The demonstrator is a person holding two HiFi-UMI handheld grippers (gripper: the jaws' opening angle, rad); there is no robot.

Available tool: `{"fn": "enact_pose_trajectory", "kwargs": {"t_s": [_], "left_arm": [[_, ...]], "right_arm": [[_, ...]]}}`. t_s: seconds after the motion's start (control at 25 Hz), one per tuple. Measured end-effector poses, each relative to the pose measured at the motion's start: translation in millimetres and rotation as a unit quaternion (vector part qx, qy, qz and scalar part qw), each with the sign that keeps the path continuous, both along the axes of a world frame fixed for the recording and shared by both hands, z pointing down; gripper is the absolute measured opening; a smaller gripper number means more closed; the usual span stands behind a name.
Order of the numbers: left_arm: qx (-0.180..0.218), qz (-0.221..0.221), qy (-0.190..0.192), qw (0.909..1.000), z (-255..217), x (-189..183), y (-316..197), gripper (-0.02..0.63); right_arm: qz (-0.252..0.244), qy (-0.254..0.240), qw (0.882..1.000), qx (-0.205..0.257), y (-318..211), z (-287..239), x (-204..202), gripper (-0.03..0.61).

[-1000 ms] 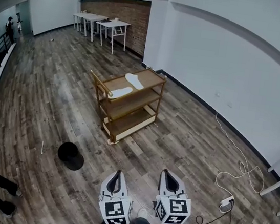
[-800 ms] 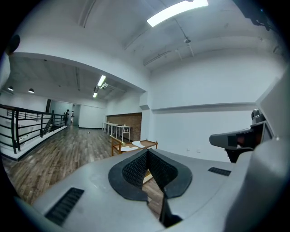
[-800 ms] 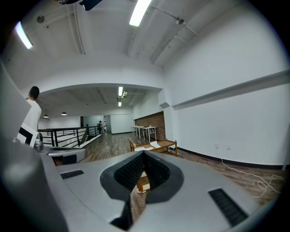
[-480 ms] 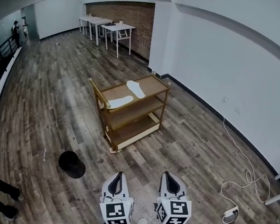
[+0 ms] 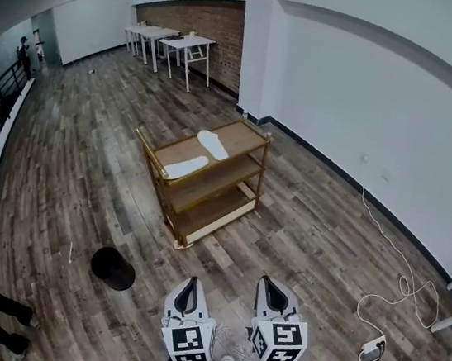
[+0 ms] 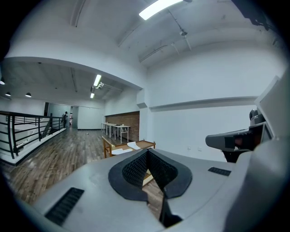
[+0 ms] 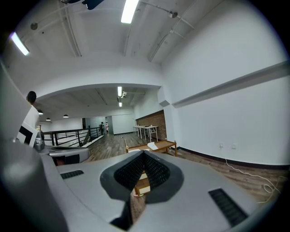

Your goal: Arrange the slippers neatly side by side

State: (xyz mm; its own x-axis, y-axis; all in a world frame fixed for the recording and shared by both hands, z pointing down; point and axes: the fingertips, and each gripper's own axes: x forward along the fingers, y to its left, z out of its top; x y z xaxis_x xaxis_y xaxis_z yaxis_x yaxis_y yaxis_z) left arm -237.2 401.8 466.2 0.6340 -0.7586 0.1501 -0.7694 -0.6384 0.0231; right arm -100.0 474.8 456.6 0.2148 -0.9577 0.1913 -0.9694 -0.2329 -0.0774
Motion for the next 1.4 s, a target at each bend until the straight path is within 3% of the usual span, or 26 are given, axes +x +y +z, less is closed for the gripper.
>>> {"fn": "enact_pose_trajectory", "kwargs": {"t_s": [0.44,1.08,1.4], "left_arm": [[0.003,0.006,-0.007,1.0,4.1,19.3,-37.9,0.0],[-0.006,0.038,0.021,0.999,-1.4,64.3,-180.5,0.0],[-0.021,0.057,0.03,0.9977,9.0,77.7,-219.0,0.0]], "right_arm": [[0.0,-0.004,1.0,0.004,-41.2,2.1,15.4,-0.002],[0.033,0.016,0.999,0.0,-176.3,-9.8,52.4,-0.002],[0.066,0.021,0.997,-0.018,-198.9,-0.5,71.6,-0.002]]}}
